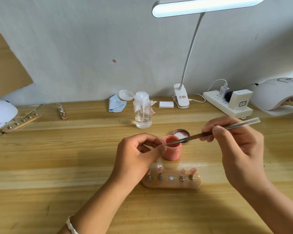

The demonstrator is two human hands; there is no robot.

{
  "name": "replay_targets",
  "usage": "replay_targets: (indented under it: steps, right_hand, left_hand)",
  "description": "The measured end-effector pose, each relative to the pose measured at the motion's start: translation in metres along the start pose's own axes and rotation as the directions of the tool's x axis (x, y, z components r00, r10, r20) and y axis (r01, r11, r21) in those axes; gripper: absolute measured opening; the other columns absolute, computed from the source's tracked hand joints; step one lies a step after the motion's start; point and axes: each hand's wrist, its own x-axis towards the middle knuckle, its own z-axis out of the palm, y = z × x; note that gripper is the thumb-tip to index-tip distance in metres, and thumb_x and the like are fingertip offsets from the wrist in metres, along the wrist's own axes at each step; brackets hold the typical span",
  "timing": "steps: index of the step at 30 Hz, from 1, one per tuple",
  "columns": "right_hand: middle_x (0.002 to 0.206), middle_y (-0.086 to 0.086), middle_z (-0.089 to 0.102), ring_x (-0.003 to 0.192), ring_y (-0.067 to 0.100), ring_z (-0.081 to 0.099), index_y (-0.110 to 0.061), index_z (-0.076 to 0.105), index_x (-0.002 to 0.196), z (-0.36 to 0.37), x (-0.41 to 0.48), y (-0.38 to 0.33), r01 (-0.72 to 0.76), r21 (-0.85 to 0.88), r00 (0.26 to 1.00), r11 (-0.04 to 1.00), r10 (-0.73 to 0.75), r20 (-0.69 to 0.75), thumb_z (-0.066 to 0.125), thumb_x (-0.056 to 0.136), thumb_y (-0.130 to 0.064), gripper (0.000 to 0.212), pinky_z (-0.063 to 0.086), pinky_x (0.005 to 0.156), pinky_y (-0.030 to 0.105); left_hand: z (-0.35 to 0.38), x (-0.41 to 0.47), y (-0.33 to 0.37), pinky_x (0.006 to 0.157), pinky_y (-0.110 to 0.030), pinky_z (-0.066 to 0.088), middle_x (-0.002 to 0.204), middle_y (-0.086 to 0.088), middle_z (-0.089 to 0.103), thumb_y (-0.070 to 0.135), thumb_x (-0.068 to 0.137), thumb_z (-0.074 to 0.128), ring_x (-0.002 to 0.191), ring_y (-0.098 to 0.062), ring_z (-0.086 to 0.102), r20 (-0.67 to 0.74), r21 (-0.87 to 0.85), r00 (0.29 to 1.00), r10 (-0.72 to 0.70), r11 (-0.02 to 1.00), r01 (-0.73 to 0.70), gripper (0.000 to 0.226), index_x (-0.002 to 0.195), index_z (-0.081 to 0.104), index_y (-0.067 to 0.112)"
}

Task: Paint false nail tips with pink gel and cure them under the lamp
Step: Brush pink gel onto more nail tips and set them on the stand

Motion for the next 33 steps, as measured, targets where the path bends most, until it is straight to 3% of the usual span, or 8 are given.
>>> replay_targets:
  steps: [3,7,15,20,26,33]
  right_hand:
    - [0.074,-0.013,0.069,0.068,0.008,0.065,-0.017,0.066,0.082,-0.0014,0.0015,-0.0008,0.000,0.006,0.999,1.000,0.001,-0.047,0.051,0.092,-0.018,0.017,0.049,0.067,0.021]
    - [0.079,-0.013,0.071,0.074,0.007,0.069,-0.016,0.067,0.090,0.0003,-0.0006,-0.0020,0.003,-0.016,1.000,1.000,-0.003,-0.002,0.053,0.096,-0.020,0.016,0.049,0.072,0.016]
    - [0.074,-0.014,0.068,0.068,0.008,0.066,-0.017,0.066,0.083,-0.0011,0.0008,-0.0058,0.021,0.020,0.999,1.000,-0.020,-0.035,0.052,0.091,-0.016,0.016,0.050,0.069,0.018]
    - [0.078,-0.013,0.070,0.074,0.008,0.069,-0.018,0.067,0.089,0.0017,-0.0010,-0.0051,-0.002,-0.007,1.000,1.000,0.002,0.004,0.054,0.096,-0.020,0.015,0.049,0.072,0.015]
    - [0.076,-0.015,0.068,0.068,0.006,0.065,-0.016,0.065,0.081,0.0003,-0.0001,-0.0061,0.020,0.010,1.000,1.000,-0.020,-0.009,0.051,0.091,-0.015,0.017,0.051,0.069,0.018]
    - [0.081,-0.015,0.069,0.075,0.007,0.068,-0.019,0.067,0.089,0.0034,-0.0011,-0.0054,0.003,-0.045,1.000,0.999,-0.002,0.009,0.053,0.096,-0.021,0.016,0.048,0.072,0.013]
  left_hand:
    - [0.0001,0.0002,0.0003,0.054,-0.040,0.049,0.078,0.003,0.074,0.013,0.077,0.083,0.054,-0.015,0.061,0.002,-0.032,1.000,-0.006,0.999,0.006,0.017,0.078,0.077,0.029]
    - [0.0006,-0.0001,0.0003,0.056,-0.049,0.049,0.080,0.000,0.074,0.012,0.078,0.082,0.055,-0.018,0.060,0.008,-0.063,1.000,-0.005,0.998,0.006,0.014,0.080,0.077,0.025]
    - [0.0009,-0.0002,-0.0010,0.060,-0.048,0.046,0.079,0.000,0.074,0.031,0.068,0.082,0.056,-0.015,0.060,0.015,-0.123,1.000,-0.015,0.992,0.016,0.014,0.080,0.078,0.025]
    - [0.0006,0.0000,-0.0024,0.059,-0.049,0.047,0.080,-0.002,0.075,0.026,0.071,0.083,0.056,-0.015,0.062,0.017,-0.112,1.000,-0.003,0.994,0.004,0.011,0.081,0.078,0.026]
    - [0.0009,0.0002,-0.0022,0.061,-0.048,0.045,0.078,-0.003,0.074,0.025,0.070,0.084,0.057,-0.016,0.060,0.011,-0.139,1.000,-0.030,0.990,0.031,0.013,0.081,0.078,0.022]
    - [-0.0002,-0.0001,-0.0015,0.056,-0.047,0.051,0.077,-0.002,0.073,0.011,0.076,0.084,0.061,-0.020,0.058,0.015,-0.052,1.000,-0.003,0.999,0.003,0.012,0.078,0.077,0.021]
